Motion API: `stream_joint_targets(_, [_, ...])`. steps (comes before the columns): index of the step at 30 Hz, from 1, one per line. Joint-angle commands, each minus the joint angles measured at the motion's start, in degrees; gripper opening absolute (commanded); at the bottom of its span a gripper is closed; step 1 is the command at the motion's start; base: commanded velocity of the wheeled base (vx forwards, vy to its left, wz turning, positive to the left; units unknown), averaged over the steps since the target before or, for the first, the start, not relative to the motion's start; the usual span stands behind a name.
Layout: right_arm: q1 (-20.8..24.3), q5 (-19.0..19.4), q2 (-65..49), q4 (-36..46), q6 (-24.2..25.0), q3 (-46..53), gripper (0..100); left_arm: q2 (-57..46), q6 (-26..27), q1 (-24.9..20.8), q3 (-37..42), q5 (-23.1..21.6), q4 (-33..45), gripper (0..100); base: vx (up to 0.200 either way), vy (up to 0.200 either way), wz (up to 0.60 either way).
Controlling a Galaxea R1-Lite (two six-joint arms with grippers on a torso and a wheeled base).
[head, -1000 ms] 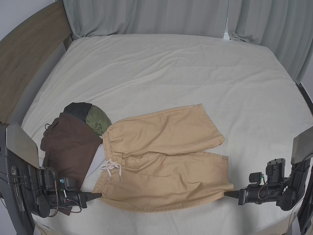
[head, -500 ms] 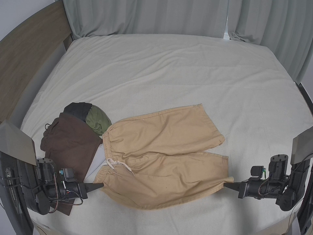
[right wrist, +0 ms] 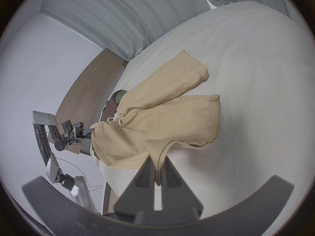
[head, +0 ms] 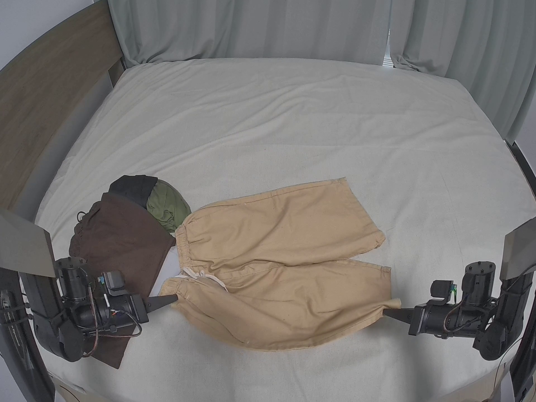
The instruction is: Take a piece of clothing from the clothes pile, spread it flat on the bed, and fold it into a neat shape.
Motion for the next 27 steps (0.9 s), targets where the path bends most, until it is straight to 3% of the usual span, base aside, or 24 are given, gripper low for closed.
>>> stream_joint_targets(1, [0.2, 0.0, -1.4, 0.0, 1.4, -0.7, 0, -2.5, -4.4, -1.5, -3.3, 0.8, -0.2, 0, 0.0, 0.0, 0.0])
stream_joint_targets(11, [0.4, -0.1, -2.0, -0.1, 3.5, -3.0, 0, -1.9, -6.4, -1.4, -4.4, 1.4, -0.2, 0, 0.0, 0.0, 0.0])
stream_joint_targets(23, [0.4, -1.6, -5.6, 0.0, 10.2, -10.7, 0, -2.3, -6.6, -1.1, -5.6, 1.7, -0.2, 0, 0.0, 0.0, 0.0])
stream_joint_targets(27, [0.1, -2.1, -5.6, 0.0, 12.6, -13.4, 0, -2.3, -6.8, -1.5, -6.3, 4.6, -0.2, 0, 0.0, 0.0, 0.0])
